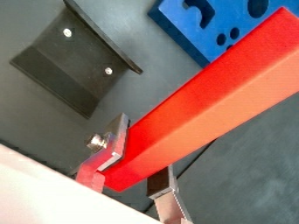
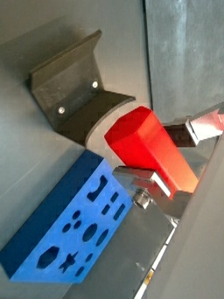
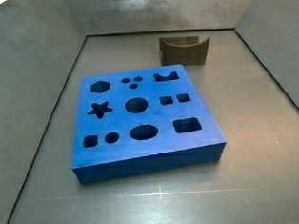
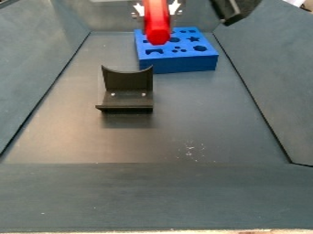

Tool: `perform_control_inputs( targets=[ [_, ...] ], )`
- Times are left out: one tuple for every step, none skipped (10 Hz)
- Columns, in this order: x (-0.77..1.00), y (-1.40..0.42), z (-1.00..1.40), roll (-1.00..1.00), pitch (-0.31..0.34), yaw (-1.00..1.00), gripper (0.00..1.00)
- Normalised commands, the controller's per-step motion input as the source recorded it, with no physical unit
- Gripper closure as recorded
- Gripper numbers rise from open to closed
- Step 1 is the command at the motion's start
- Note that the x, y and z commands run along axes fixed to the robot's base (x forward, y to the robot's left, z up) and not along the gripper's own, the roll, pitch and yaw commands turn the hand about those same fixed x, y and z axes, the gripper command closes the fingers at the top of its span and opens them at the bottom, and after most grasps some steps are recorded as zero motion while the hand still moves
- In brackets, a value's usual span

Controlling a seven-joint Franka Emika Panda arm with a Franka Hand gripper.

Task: Pick up the hexagon object. Move up. Place the hexagon object on the fixture. Regrasp the hexagon object. Move to above the board. Insert the hexagon object.
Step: Place the hexagon object on the fixture.

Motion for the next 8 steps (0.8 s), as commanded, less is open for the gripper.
perform_control_inputs(
  targets=[
    [0.98,0.07,-0.02,-0.19,0.054,-0.09,1.0],
    [0.86,0.06,-0.02,-0.19,0.055,-0.08,1.0],
    [0.78,0.05,-0.01,-0.18,0.061,-0.07,1.0],
    [0.73,0.05,-0.01,-0.18,0.066,-0.07,1.0],
    [0.62,0.04,-0.01,-0.17,0.072,-0.06,1.0],
    [0.57,0.04,-0.01,-0.17,0.074,-0.06,1.0],
    [0.49,0.04,-0.01,-0.17,0.085,-0.05,1.0],
    [0.41,0.04,-0.01,-0.17,0.094,-0.05,1.0]
  ],
)
